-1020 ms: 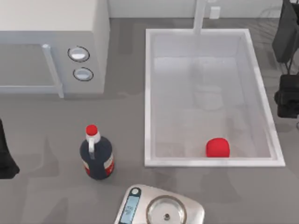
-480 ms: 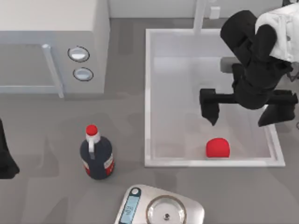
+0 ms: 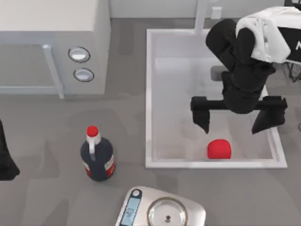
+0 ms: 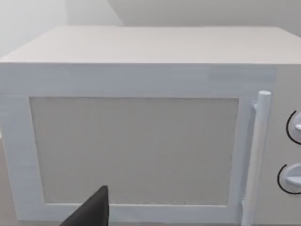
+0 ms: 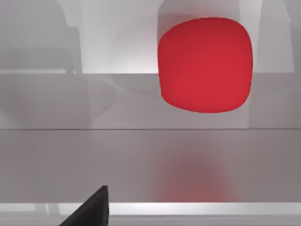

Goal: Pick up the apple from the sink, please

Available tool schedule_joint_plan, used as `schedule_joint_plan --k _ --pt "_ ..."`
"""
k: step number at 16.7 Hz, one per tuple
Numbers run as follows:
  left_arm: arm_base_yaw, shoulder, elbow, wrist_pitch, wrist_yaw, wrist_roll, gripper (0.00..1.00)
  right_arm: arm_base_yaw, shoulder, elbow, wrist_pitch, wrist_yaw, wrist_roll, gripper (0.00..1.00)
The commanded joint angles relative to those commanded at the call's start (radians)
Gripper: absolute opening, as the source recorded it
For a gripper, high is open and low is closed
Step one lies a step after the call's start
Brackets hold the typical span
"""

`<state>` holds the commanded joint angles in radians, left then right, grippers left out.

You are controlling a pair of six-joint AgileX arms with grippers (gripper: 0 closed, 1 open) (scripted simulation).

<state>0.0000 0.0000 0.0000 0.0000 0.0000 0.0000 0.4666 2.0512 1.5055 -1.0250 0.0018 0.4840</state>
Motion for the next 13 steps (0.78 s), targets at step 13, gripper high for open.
schedule_joint_plan --k 13 --pt "0.000 0.000 0.000 0.000 0.000 0.000 1.00 0.001 0.274 -0.172 0.455 0.003 0.005 1.00"
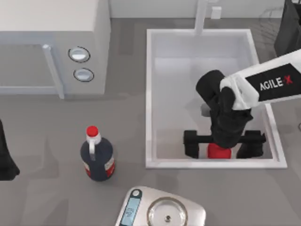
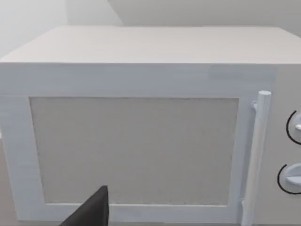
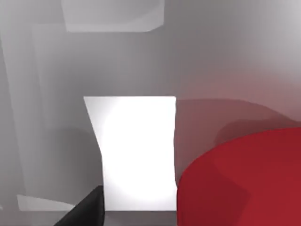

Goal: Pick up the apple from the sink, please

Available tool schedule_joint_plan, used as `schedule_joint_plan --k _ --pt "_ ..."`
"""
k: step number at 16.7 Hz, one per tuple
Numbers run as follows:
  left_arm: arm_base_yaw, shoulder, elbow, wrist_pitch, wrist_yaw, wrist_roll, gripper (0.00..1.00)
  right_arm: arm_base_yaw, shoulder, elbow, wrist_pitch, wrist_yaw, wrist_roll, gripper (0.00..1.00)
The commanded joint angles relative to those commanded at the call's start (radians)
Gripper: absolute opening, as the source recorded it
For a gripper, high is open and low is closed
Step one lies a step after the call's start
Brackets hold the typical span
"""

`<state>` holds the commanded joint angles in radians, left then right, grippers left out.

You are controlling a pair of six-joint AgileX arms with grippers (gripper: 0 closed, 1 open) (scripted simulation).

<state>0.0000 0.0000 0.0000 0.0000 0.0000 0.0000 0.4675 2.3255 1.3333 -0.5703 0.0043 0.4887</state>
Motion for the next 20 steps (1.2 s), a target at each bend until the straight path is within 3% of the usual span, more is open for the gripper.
schedule_joint_plan --k 6,19,20 --pt "0.000 0.000 0.000 0.000 0.000 0.000 1.00 0.001 0.024 -0.014 0.030 0.000 0.001 1.00" --pt "0.000 0.000 0.000 0.000 0.000 0.000 1.00 0.001 0.024 -0.014 0.030 0.000 0.001 0.02" --pt "0.000 0.000 0.000 0.000 0.000 0.000 1.00 0.001 0.024 -0.014 0.030 0.000 0.001 0.00"
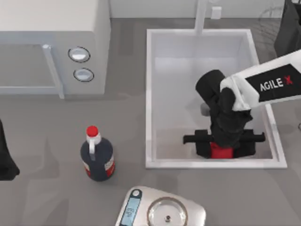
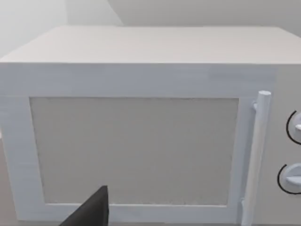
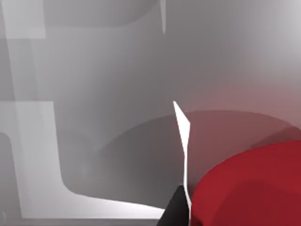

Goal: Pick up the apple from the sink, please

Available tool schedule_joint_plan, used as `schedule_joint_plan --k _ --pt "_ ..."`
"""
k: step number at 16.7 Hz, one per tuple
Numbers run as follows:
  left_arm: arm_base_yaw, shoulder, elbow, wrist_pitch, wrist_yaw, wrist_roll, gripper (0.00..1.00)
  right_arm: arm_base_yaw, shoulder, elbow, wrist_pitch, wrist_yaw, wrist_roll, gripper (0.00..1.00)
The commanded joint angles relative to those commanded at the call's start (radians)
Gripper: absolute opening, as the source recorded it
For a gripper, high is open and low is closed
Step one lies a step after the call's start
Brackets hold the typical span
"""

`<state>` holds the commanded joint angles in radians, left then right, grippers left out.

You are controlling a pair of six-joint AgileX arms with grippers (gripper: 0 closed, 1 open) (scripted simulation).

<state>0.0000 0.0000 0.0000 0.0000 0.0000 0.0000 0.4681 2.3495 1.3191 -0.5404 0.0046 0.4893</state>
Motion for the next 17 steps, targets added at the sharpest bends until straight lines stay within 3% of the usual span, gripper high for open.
schedule_joint_plan --k 11,17 --pt "0.000 0.000 0.000 0.000 0.000 0.000 1.00 -0.001 -0.070 0.050 -0.073 0.021 -0.009 0.00" --pt "0.000 0.000 0.000 0.000 0.000 0.000 1.00 0.000 -0.150 0.300 -0.423 0.020 -0.008 0.00"
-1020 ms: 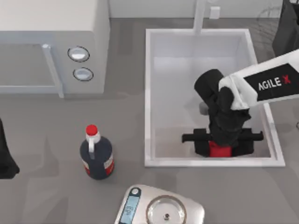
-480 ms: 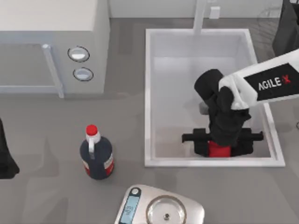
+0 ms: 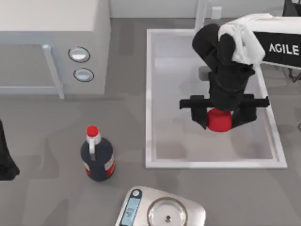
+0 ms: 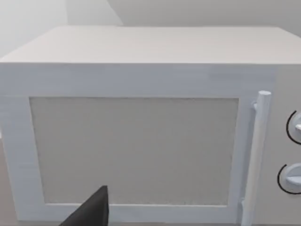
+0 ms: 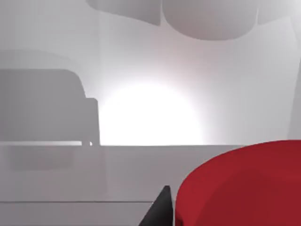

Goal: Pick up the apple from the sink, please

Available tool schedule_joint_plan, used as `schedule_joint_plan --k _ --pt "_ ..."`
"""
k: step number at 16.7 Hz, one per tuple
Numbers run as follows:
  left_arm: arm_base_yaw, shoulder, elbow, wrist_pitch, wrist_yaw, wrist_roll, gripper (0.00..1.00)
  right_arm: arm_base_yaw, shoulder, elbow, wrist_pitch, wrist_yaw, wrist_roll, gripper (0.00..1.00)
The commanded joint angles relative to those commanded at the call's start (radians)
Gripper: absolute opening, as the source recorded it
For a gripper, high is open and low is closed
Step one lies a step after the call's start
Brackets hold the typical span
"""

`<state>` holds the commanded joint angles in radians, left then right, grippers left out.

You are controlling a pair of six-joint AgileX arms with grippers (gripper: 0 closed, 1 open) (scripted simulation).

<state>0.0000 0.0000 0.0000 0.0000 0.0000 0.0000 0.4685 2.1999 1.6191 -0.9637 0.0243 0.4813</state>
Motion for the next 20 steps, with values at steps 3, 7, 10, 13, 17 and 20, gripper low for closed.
schedule_joint_plan --k 3,7,10,13,17,20 --pt "0.000 0.000 0.000 0.000 0.000 0.000 1.00 -0.002 -0.066 0.151 -0.240 -0.001 -0.003 0.00" --pt "0.000 0.000 0.000 0.000 0.000 0.000 1.00 -0.006 -0.148 0.306 -0.457 -0.002 -0.008 0.00" --pt "0.000 0.000 0.000 0.000 0.000 0.000 1.00 -0.008 -0.175 0.350 -0.510 -0.002 -0.010 0.00" --pt "0.000 0.000 0.000 0.000 0.000 0.000 1.00 -0.008 -0.175 0.350 -0.510 -0.002 -0.010 0.00" --pt "0.000 0.000 0.000 0.000 0.000 0.000 1.00 -0.042 -0.206 0.309 -0.497 -0.004 -0.046 0.00" --pt "0.000 0.000 0.000 0.000 0.000 0.000 1.00 -0.152 -0.300 0.182 -0.472 -0.009 -0.156 0.00"
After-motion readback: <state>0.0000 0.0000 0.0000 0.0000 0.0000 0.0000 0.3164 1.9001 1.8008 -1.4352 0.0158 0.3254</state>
